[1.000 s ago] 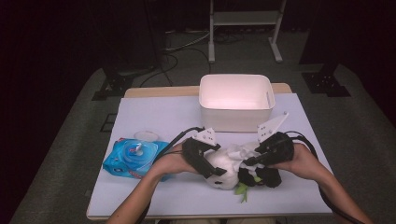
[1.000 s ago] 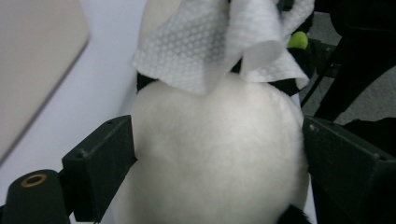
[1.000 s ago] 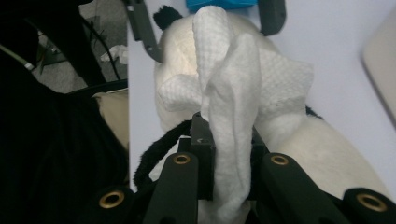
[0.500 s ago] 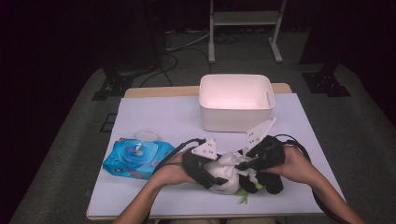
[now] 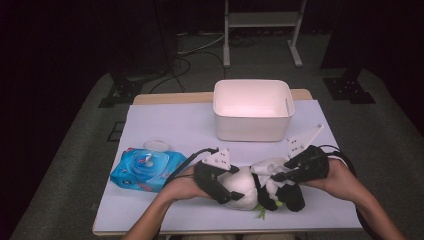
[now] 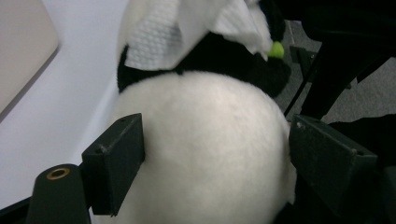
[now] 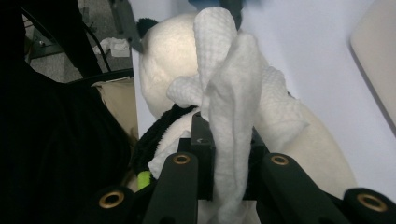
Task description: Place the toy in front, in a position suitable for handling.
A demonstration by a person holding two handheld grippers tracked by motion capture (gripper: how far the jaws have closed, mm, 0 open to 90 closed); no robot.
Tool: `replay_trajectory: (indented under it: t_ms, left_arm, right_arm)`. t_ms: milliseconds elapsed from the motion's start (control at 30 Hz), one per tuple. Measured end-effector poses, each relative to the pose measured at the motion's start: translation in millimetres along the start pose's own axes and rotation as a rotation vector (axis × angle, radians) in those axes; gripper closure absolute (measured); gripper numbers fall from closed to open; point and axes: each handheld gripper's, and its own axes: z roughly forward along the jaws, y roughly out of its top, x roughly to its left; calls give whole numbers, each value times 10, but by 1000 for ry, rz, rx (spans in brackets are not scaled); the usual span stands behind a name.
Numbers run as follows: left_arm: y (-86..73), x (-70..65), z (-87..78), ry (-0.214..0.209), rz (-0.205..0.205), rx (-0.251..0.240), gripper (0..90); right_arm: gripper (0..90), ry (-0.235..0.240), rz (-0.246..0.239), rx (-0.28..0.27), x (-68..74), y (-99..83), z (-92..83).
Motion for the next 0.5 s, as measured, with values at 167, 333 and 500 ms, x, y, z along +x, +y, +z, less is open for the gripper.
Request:
replay_trajectory:
  t_ms: [167,333,500]
  left_arm:
    - [79,42,92,-6,-6,50,132]
    - [81,103,253,-32,-53,104,94]
    - [72,89,346,-29,-21,120,235]
  right_arm:
    - [810,28,3,-7,29,-52,56]
    - [812,34,-3,13,83,-108,82]
    - [811,35,1,28,89,-130,73]
